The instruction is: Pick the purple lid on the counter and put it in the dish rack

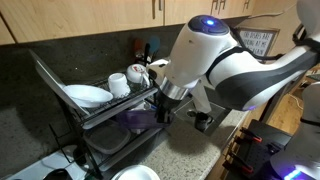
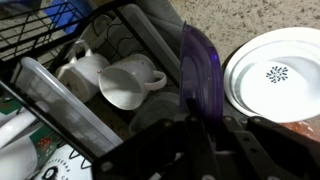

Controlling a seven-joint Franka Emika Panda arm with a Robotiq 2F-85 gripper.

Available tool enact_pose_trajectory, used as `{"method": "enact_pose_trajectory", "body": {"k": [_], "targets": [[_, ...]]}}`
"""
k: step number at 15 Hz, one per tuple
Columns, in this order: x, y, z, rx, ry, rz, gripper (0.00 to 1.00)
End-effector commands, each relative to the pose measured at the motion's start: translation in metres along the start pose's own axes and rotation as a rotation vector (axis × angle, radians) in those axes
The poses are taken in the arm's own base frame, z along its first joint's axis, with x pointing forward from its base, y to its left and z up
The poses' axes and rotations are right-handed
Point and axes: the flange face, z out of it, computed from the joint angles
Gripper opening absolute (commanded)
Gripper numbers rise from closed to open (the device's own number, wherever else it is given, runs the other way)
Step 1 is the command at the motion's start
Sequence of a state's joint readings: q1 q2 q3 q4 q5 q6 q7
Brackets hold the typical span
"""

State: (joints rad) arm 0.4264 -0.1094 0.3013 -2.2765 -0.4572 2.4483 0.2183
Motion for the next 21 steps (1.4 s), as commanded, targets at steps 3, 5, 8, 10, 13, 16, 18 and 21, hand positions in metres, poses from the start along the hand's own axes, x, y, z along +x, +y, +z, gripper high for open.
{"method": "enact_pose_trajectory", "body": {"k": [3, 5, 8, 10, 13, 16, 18, 21], "targets": [[-0.018, 0.004, -0.06, 0.011, 0.037, 0.092, 0.02], [-0.015, 0.008, -0.078, -0.012, 0.077, 0.109, 0.01], [-0.007, 0.007, -0.098, -0.037, 0.126, 0.113, 0.01], [0.001, 0.003, -0.105, -0.044, 0.136, 0.119, 0.01], [0.014, -0.003, -0.112, -0.07, 0.151, 0.136, 0.01], [0.023, 0.003, -0.118, -0.126, 0.171, 0.221, 0.01], [0.028, 0.008, -0.119, -0.154, 0.176, 0.243, 0.01], [0.019, 0.004, -0.115, -0.124, 0.181, 0.215, 0.06]]}}
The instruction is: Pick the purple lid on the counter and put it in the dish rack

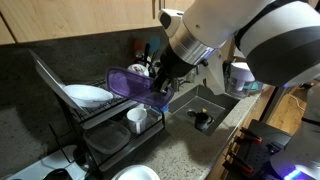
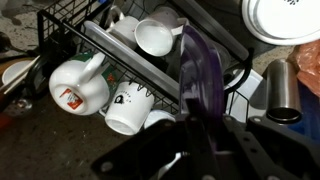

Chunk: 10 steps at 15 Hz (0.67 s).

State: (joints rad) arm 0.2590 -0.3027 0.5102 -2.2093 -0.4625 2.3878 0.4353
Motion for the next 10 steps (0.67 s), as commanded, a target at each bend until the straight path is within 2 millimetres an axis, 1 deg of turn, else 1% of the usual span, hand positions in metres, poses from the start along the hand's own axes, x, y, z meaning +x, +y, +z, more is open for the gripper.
{"method": "enact_pose_trajectory", "body": {"k": [1, 3, 4, 5, 10], "targets": [[0.0, 0.0, 0.0, 0.001, -0.002, -0.001, 0.06], [0.0, -0.001, 0.0, 0.001, -0.002, -0.002, 0.06], [0.0, -0.001, 0.0, 0.001, -0.002, -0.002, 0.01], [-0.003, 0.002, 0.0, 0.003, -0.005, 0.027, 0.01], [0.005, -0.01, -0.005, -0.021, -0.015, 0.154, 0.01]]}}
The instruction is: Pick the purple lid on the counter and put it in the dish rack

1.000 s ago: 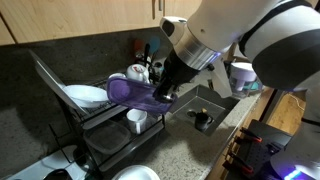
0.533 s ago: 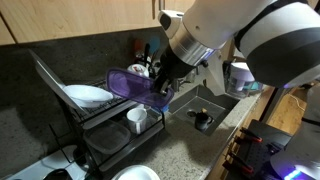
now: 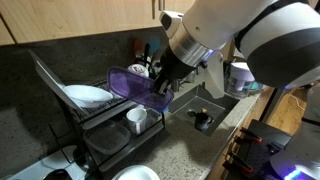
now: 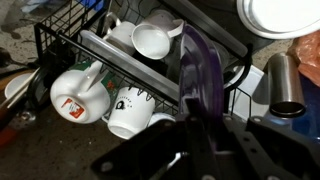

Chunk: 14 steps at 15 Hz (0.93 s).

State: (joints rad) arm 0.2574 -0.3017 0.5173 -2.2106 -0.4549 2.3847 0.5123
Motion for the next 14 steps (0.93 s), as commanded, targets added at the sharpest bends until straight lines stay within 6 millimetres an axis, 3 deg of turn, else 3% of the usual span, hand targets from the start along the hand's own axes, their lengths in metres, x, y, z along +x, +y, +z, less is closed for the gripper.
{"method": "enact_pose_trajectory", "body": {"k": [1, 7, 9, 10, 14], "targets": [[0.007, -0.011, -0.008, -0.042, -0.008, 0.114, 0.01], [0.021, -0.025, -0.017, -0.122, -0.009, 0.304, 0.01], [0.027, -0.027, -0.018, -0.142, -0.001, 0.325, 0.01], [0.015, -0.027, -0.018, -0.118, -0.003, 0.288, 0.06], [0.022, -0.028, -0.016, -0.118, -0.004, 0.309, 0.06]]}}
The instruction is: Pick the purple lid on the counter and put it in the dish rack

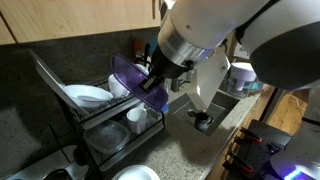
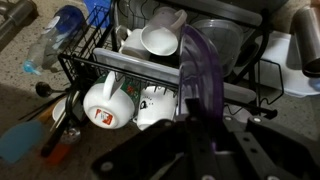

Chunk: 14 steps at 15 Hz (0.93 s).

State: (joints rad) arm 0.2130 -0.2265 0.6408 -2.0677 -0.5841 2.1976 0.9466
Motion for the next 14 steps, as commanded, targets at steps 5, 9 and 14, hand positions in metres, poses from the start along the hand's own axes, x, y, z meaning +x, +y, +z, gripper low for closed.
{"method": "enact_pose_trajectory", "body": {"k": [5, 9, 14], "targets": [[0.002, -0.007, 0.0, -0.017, -0.012, 0.04, 0.01], [0.006, -0.013, 0.012, -0.074, -0.033, 0.108, 0.01], [0.021, -0.021, 0.038, -0.108, -0.046, 0.182, 0.01]]}}
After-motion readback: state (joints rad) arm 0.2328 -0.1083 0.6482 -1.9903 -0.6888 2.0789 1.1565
